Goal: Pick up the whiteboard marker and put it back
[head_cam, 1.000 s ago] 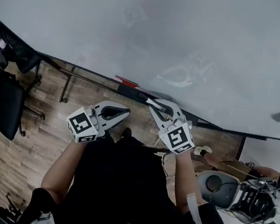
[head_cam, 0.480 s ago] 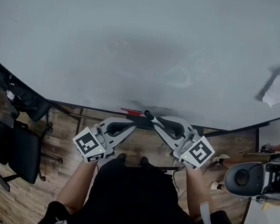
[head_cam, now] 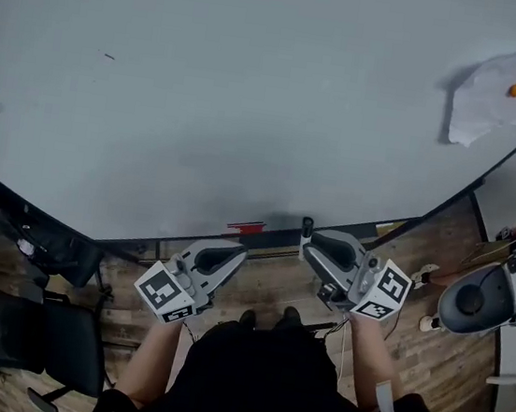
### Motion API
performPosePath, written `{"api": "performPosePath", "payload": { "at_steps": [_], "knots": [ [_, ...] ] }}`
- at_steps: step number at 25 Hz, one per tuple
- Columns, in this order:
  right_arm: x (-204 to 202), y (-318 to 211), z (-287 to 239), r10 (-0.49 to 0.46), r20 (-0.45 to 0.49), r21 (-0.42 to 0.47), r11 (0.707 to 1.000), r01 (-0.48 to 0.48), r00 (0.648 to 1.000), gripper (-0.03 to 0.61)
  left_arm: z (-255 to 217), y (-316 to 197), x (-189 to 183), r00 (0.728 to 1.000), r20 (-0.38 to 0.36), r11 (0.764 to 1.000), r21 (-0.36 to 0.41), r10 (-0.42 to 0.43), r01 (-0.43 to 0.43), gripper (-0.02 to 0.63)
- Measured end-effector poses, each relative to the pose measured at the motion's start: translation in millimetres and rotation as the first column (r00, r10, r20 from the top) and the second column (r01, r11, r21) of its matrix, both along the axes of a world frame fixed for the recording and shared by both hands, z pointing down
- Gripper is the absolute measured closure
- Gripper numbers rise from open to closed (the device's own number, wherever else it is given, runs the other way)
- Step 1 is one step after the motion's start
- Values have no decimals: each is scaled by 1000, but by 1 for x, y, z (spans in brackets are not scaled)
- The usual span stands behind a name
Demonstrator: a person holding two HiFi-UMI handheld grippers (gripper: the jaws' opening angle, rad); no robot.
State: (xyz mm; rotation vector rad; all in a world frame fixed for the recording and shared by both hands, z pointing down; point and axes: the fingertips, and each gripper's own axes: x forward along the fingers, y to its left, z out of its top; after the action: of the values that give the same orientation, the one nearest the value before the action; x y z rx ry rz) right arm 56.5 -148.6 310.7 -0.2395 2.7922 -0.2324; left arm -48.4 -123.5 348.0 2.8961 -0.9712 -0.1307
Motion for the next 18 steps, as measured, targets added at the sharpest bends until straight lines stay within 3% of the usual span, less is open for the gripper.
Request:
{"api": "performPosePath", "payload": {
  "at_steps": [5, 18],
  "knots": [
    [25, 13, 2, 74, 75, -44, 996, -71, 994, 505, 0, 12, 2, 999, -10, 999, 10, 47, -47, 603],
    [78, 73, 3, 90, 52, -49, 995, -87, 995, 505, -3, 62, 59, 995, -53, 997, -5, 83, -83, 603]
  ]
}}
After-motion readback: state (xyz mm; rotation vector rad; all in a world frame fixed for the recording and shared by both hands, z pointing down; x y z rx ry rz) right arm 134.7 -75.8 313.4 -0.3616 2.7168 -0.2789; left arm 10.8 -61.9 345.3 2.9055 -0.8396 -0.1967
